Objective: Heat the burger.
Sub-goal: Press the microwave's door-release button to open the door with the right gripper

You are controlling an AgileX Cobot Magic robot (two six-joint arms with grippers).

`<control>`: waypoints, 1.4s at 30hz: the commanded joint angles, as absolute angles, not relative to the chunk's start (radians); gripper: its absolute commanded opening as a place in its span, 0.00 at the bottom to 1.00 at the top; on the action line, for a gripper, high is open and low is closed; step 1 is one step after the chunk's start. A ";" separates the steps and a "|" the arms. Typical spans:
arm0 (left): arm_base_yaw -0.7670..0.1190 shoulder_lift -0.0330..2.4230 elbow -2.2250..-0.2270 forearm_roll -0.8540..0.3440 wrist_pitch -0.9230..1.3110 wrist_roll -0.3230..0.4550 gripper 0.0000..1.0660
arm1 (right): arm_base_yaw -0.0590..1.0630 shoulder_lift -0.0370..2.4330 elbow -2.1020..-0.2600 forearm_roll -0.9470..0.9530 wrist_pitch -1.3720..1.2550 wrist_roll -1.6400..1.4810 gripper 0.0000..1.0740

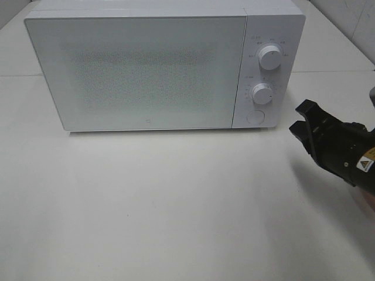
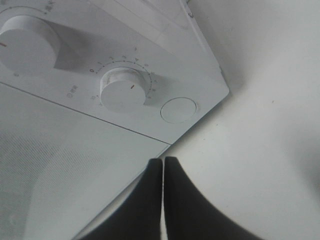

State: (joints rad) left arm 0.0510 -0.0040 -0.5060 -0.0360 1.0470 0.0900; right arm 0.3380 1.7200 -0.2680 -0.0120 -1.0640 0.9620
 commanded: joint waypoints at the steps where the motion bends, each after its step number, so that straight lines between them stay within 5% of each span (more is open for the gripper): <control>1: 0.047 -0.024 -0.505 -0.038 1.047 0.086 0.96 | 0.365 1.758 -0.314 0.044 -1.077 1.113 0.00; 18: 0.047 -0.024 -0.505 -0.038 1.047 0.086 0.96 | 0.368 1.965 -0.590 0.117 -0.896 1.373 0.00; 42: 0.047 -0.024 -0.505 -0.038 1.047 0.086 0.96 | 0.376 2.082 -0.755 0.161 -0.816 1.404 0.00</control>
